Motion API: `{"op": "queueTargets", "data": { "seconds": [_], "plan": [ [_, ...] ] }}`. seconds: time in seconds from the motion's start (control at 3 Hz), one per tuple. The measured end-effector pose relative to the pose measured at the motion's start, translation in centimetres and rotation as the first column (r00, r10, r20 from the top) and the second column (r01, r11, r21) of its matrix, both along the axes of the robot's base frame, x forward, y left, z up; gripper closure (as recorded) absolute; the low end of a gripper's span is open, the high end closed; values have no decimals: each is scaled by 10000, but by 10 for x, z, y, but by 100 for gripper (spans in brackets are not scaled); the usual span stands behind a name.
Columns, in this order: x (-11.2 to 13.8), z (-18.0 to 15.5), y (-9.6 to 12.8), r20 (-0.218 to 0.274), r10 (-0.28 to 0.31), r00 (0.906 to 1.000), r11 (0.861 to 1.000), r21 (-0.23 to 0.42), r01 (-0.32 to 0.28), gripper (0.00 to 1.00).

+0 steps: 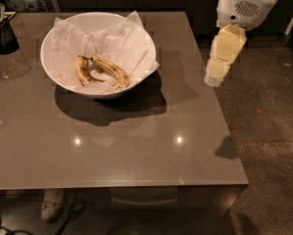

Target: Pick banana from white bowl

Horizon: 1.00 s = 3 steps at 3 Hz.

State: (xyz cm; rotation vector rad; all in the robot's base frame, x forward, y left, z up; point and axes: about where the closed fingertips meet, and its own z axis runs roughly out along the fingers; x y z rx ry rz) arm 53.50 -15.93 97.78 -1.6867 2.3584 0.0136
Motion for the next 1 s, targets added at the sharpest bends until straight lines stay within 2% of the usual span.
{"op": "queueTargets", "data": {
  "seconds": [0.33, 0.67, 1.0],
  "plan": [
    [8, 2, 5, 358, 5, 9994, 9999, 150, -11, 0],
    [25, 11, 29, 660, 323, 9973, 9987, 362, -347, 0],
    [43, 19, 53, 738, 781, 9942, 9961, 341, -808, 0]
  ]
}}
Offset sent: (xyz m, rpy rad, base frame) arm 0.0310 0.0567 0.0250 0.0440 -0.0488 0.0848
